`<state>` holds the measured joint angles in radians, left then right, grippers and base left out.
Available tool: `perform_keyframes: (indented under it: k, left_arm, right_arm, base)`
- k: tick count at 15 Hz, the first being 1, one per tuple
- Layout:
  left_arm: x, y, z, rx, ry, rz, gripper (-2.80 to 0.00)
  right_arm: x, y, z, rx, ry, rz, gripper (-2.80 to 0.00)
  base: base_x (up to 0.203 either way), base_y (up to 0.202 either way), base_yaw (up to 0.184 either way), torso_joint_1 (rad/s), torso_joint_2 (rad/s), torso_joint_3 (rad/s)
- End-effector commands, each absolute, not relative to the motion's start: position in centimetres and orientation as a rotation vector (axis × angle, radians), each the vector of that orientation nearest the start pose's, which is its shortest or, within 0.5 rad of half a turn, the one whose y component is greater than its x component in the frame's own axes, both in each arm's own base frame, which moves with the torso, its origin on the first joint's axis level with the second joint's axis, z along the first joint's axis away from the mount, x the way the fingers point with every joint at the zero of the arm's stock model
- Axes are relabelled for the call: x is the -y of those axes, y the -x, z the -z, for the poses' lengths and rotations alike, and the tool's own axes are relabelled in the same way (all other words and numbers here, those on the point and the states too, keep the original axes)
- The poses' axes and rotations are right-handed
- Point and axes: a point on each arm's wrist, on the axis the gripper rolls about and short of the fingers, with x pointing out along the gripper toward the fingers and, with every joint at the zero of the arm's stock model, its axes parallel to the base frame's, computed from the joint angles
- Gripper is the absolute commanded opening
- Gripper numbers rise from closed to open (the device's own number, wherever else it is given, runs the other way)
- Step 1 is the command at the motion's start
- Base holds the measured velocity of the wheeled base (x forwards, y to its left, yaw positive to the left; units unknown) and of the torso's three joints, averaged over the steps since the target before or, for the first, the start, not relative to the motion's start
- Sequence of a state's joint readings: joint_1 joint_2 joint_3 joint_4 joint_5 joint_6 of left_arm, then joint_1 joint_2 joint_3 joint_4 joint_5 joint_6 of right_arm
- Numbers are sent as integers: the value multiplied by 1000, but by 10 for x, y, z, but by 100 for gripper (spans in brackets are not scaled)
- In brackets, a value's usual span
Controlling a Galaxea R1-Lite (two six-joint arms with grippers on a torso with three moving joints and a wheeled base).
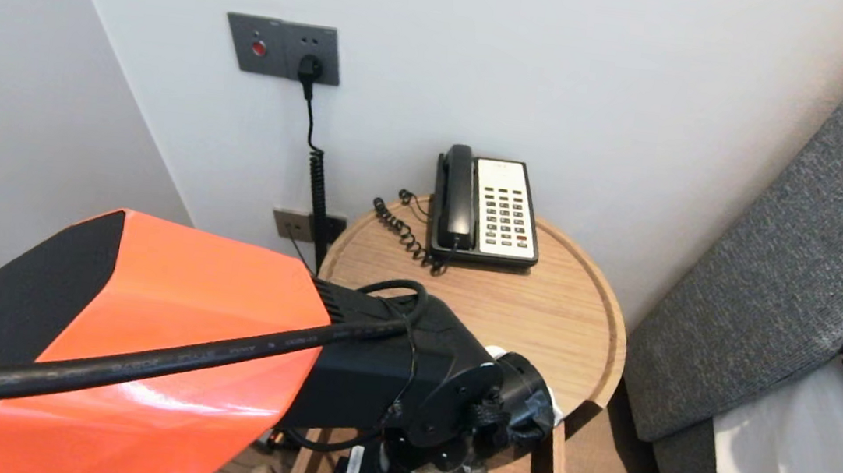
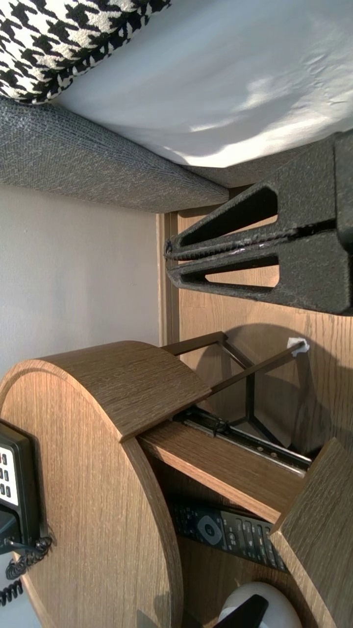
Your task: Take the remote control out of the drawer one by one and place them on the table
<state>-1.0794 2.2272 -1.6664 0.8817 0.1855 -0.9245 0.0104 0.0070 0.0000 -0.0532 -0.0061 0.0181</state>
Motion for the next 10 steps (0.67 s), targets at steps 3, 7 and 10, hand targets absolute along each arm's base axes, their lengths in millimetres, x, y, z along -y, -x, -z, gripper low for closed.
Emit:
perform_keyframes:
  k: [3,7,10]
  left_arm:
    - [335,-185,-103,-1355,-111,100,0]
    - [335,-188,-99,-1364,-107,94,0]
    - [335,-188,-95,-1370,-114,91,0]
  right_arm:
    - [0,20,-74,20,-19,-5,-280]
    - [0,20,-74,18,-19,-5,-280]
    - [0,20,-74,20,-19,-5,-280]
  base:
    - [0,0,0,0,0,0]
    - [0,0,0,0,0,0]
    - [0,0,0,0,0,0]
